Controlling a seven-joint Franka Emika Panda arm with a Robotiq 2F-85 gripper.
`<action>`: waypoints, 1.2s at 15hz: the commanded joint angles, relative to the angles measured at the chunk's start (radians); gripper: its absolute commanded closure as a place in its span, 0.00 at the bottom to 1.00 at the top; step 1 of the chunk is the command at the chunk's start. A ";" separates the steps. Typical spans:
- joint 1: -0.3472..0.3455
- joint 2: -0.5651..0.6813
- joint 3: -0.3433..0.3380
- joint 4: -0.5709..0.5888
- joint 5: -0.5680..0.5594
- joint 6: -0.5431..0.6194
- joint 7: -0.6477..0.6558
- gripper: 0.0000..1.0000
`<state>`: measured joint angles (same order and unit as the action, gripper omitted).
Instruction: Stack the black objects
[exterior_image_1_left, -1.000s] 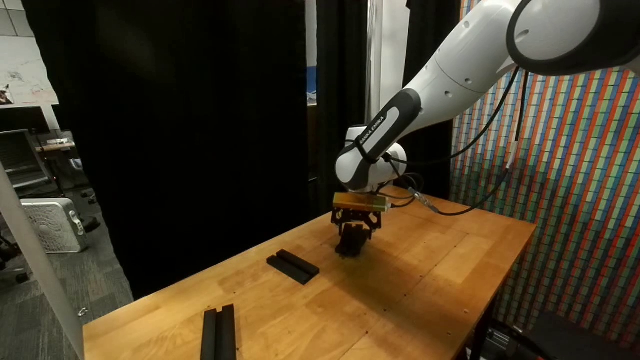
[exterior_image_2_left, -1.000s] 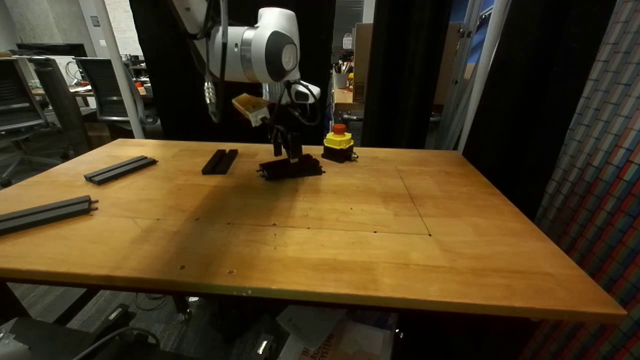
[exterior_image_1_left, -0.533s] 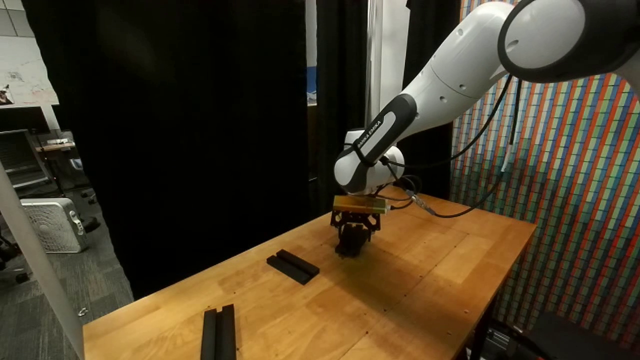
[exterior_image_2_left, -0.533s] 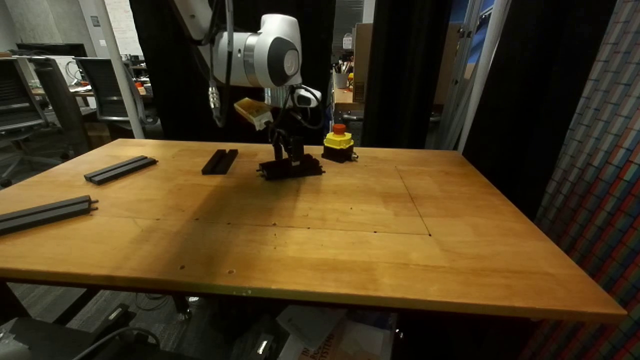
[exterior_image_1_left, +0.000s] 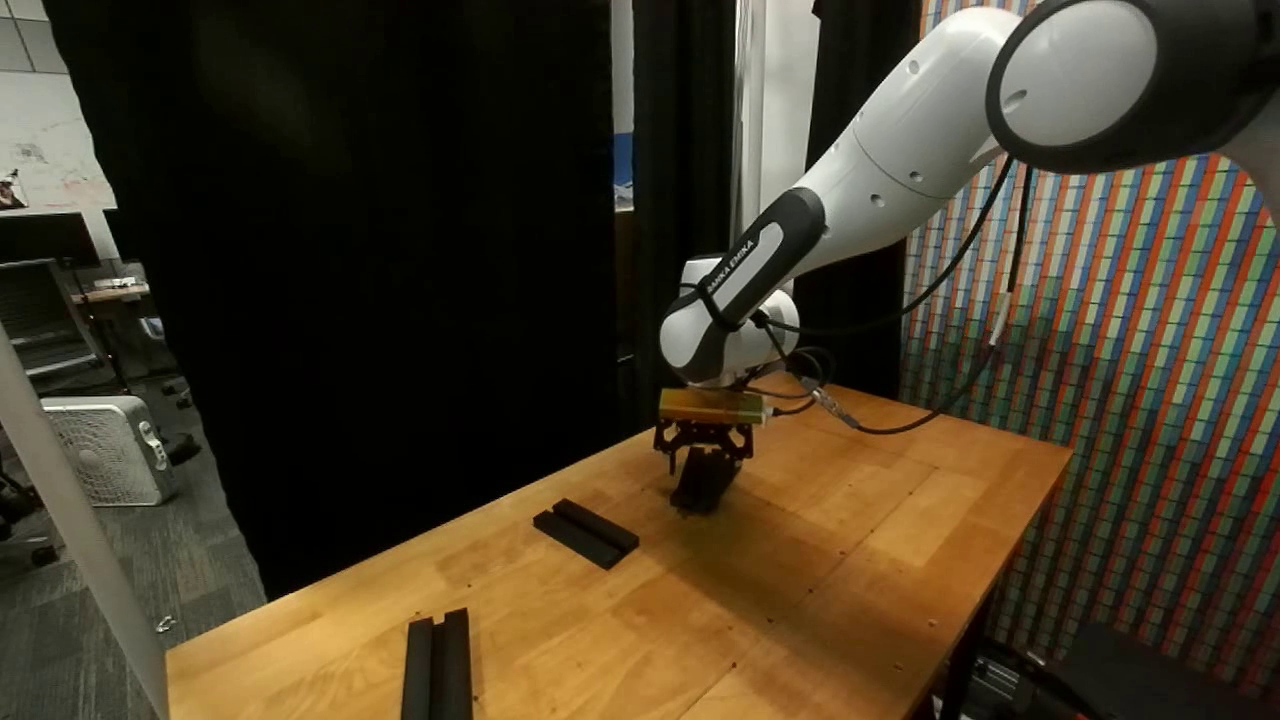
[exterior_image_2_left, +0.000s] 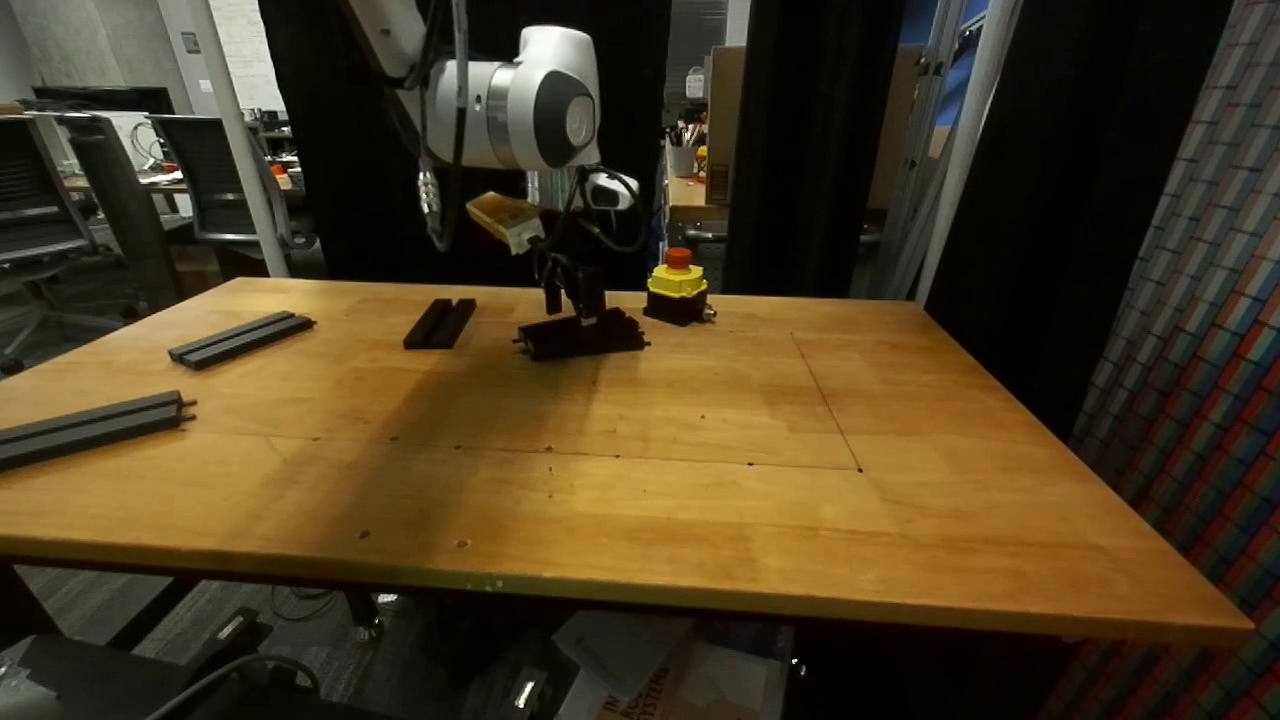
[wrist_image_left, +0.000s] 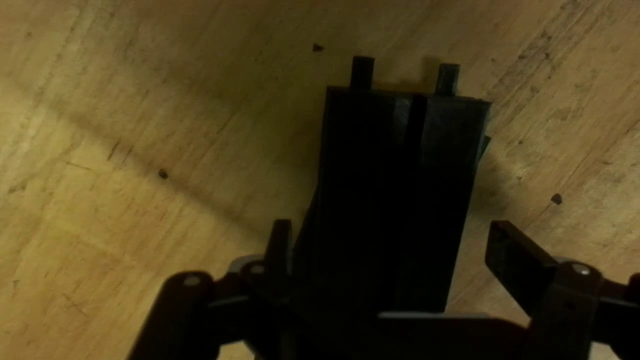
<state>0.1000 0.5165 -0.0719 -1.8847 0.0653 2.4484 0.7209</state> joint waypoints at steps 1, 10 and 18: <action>-0.001 0.029 0.000 0.052 0.014 -0.045 -0.014 0.00; -0.009 0.084 -0.005 0.114 0.019 -0.099 -0.011 0.00; -0.042 0.118 -0.010 0.155 0.031 -0.123 -0.015 0.41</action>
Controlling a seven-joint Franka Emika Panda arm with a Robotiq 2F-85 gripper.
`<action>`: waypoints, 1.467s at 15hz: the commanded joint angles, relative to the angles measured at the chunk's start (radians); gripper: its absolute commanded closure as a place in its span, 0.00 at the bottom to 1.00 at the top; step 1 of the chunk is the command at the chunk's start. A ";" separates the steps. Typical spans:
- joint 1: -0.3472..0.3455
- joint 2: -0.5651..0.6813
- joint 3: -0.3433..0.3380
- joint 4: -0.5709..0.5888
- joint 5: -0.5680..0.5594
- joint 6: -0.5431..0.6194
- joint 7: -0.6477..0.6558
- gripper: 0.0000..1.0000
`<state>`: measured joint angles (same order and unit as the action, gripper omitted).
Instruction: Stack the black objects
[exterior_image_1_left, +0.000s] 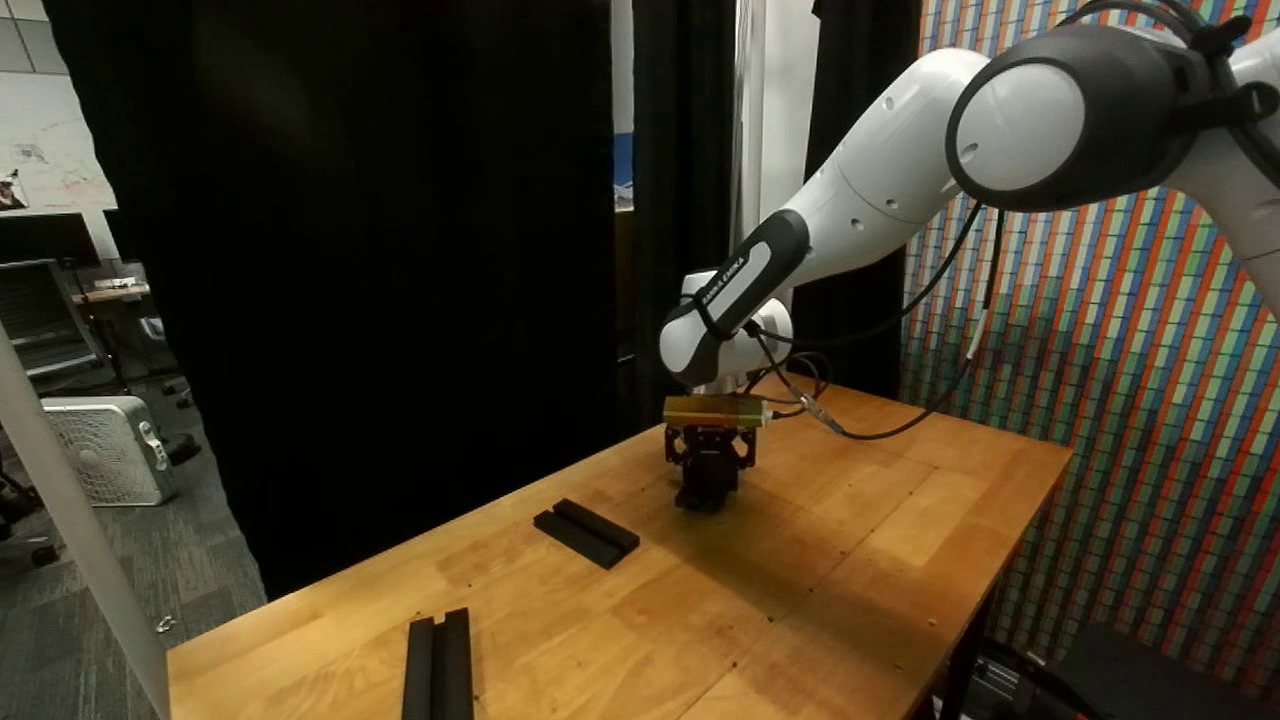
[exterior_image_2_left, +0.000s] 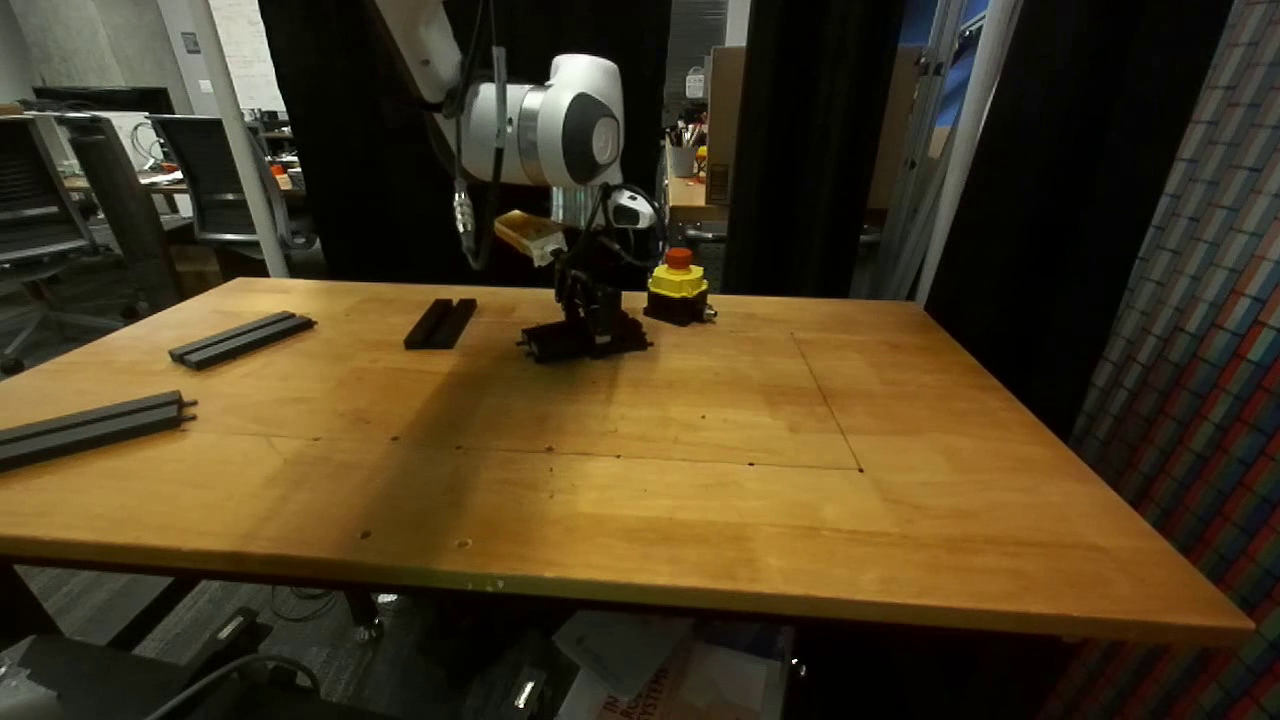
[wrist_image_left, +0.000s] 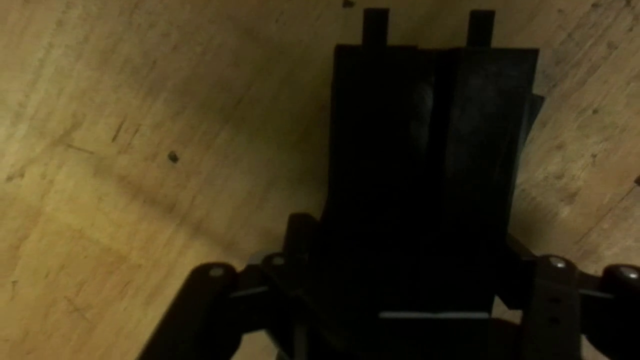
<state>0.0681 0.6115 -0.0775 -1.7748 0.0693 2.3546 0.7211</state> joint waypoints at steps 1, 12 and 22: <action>-0.014 0.024 -0.005 0.049 0.030 -0.034 -0.016 0.50; -0.044 -0.028 0.006 -0.009 0.059 -0.046 -0.110 0.53; 0.035 -0.032 0.044 0.031 -0.010 -0.109 -0.340 0.53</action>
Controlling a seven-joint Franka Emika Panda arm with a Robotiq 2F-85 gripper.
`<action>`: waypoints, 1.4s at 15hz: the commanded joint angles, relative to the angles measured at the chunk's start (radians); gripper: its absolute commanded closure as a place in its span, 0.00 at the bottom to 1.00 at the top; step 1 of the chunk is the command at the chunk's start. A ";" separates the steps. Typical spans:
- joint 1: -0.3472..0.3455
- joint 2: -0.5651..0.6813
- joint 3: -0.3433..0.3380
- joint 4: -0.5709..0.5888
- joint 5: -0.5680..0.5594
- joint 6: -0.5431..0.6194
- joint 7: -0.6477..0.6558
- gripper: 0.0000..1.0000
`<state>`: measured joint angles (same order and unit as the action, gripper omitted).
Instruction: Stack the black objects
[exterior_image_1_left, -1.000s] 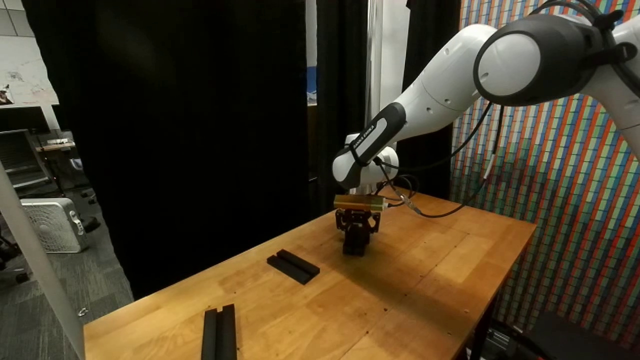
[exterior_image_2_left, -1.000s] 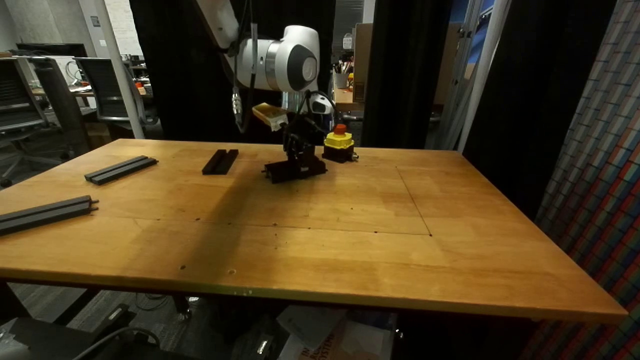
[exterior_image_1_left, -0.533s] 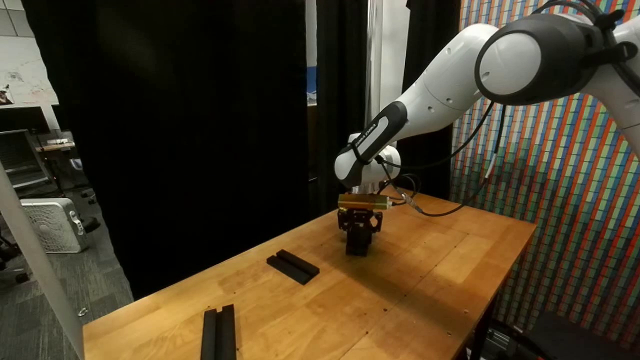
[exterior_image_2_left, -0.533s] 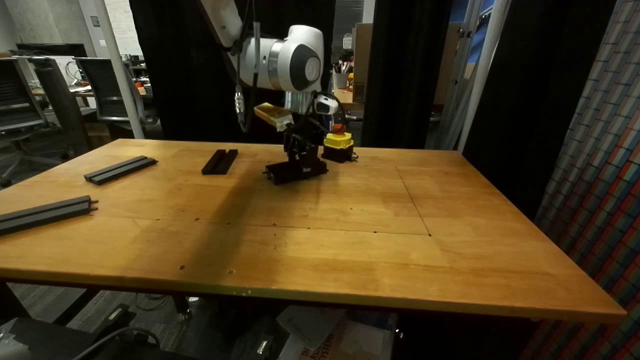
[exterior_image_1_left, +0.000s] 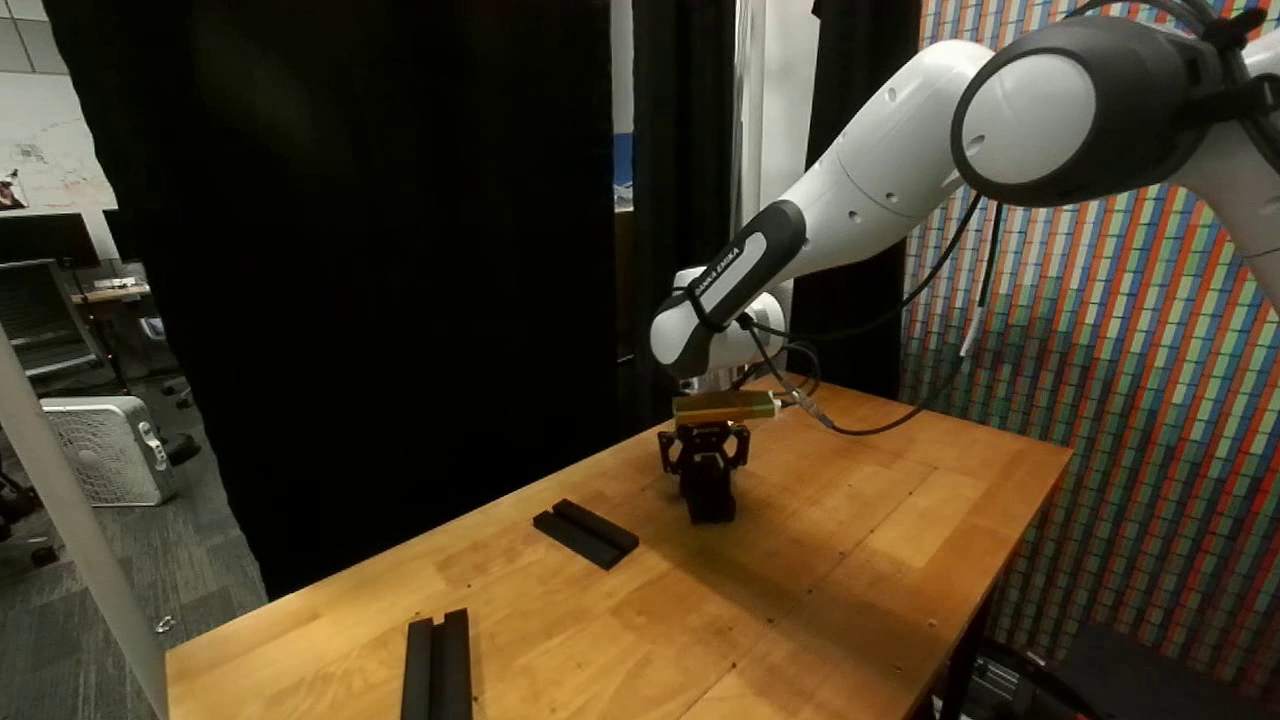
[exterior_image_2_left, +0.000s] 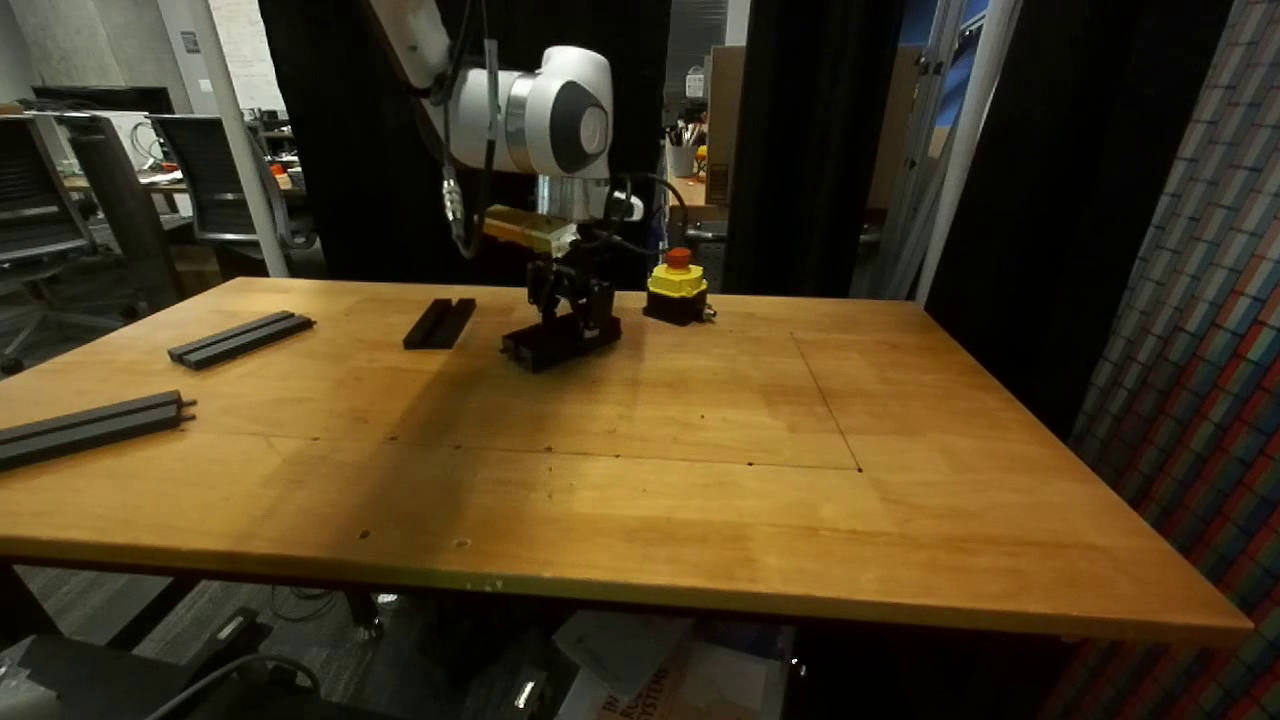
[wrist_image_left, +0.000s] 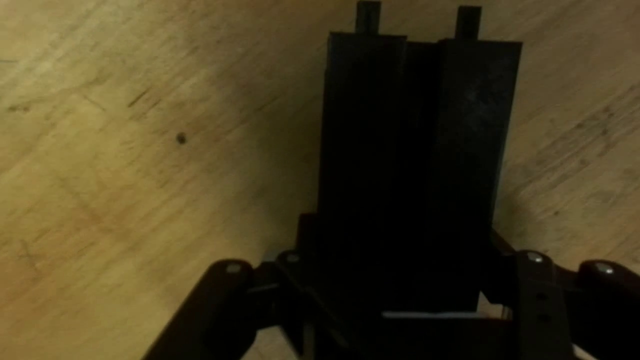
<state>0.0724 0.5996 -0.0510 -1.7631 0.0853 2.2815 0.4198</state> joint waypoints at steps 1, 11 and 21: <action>0.049 -0.013 0.023 0.039 -0.037 -0.045 -0.039 0.53; 0.163 0.050 0.085 0.211 -0.148 -0.176 -0.139 0.53; 0.174 0.093 0.130 0.265 -0.182 -0.157 -0.342 0.53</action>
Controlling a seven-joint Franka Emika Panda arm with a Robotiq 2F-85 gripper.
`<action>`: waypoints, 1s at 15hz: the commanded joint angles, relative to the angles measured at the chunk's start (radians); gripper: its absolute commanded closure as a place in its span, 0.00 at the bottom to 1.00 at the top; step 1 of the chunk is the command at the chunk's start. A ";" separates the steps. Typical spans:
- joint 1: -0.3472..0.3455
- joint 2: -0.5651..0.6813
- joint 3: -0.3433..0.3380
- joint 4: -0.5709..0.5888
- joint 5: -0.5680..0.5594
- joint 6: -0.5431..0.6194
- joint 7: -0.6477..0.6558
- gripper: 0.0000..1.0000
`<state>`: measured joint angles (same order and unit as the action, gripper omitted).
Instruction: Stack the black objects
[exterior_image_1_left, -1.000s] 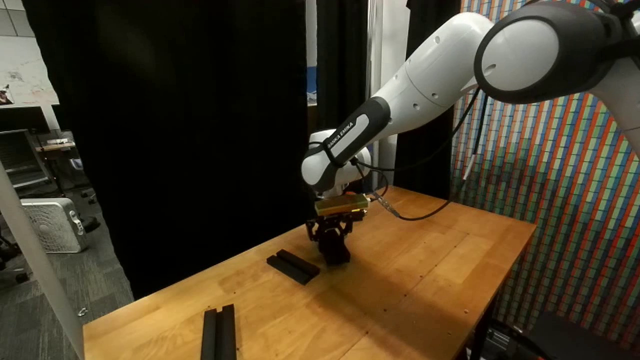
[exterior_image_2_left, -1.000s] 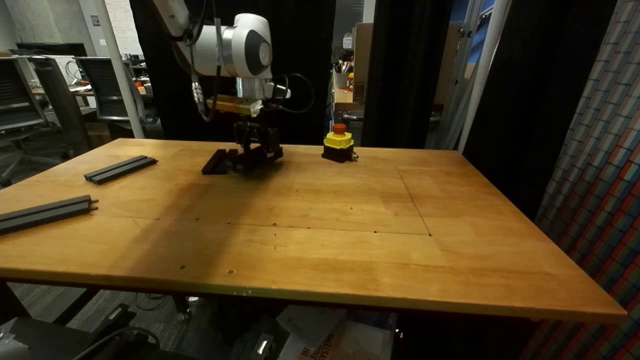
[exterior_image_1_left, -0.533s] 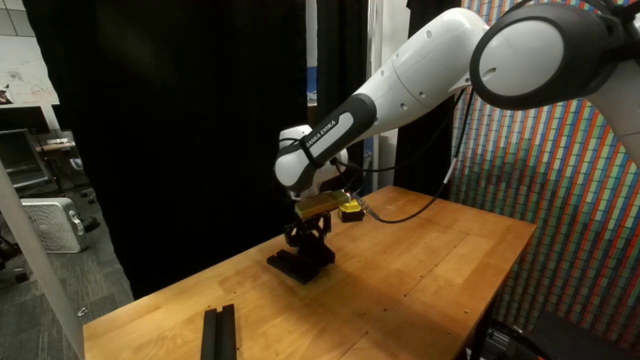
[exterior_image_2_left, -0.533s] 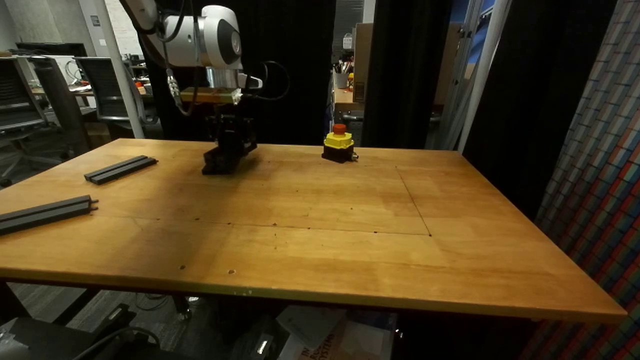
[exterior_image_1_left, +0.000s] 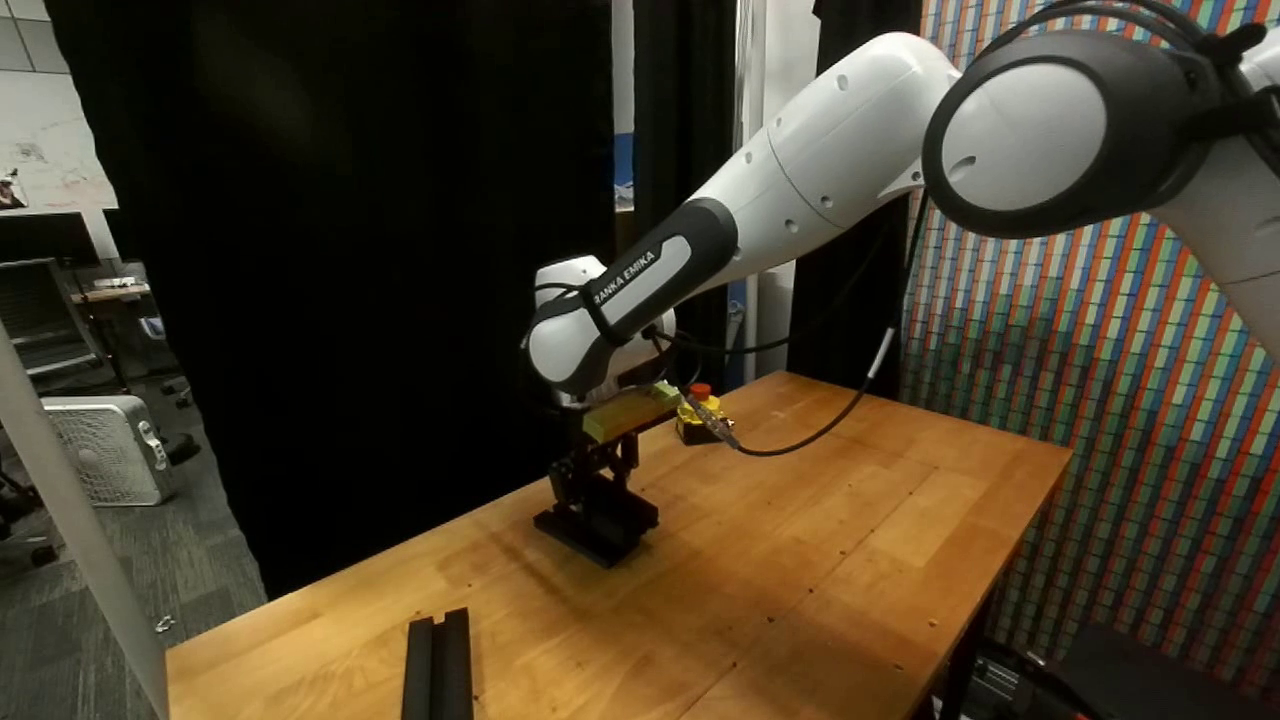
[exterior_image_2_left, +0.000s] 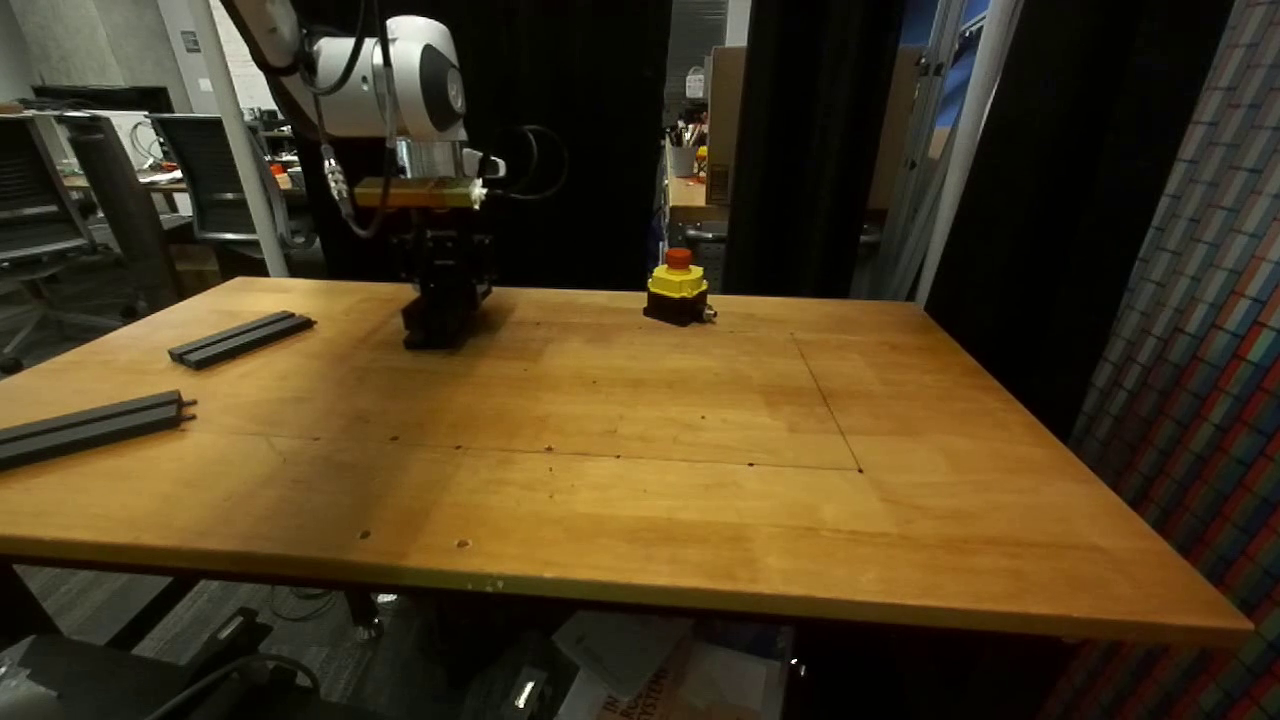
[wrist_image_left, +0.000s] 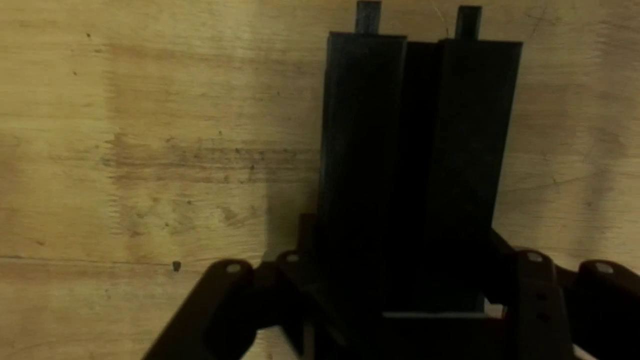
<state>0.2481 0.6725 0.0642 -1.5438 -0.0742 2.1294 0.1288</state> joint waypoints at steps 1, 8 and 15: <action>-0.003 0.023 0.019 0.049 -0.020 -0.004 -0.067 0.53; 0.002 0.035 0.034 0.048 -0.015 0.028 -0.103 0.53; 0.006 0.047 0.033 0.042 -0.016 0.082 -0.101 0.53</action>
<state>0.2517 0.7085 0.0940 -1.5254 -0.0744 2.1919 0.0339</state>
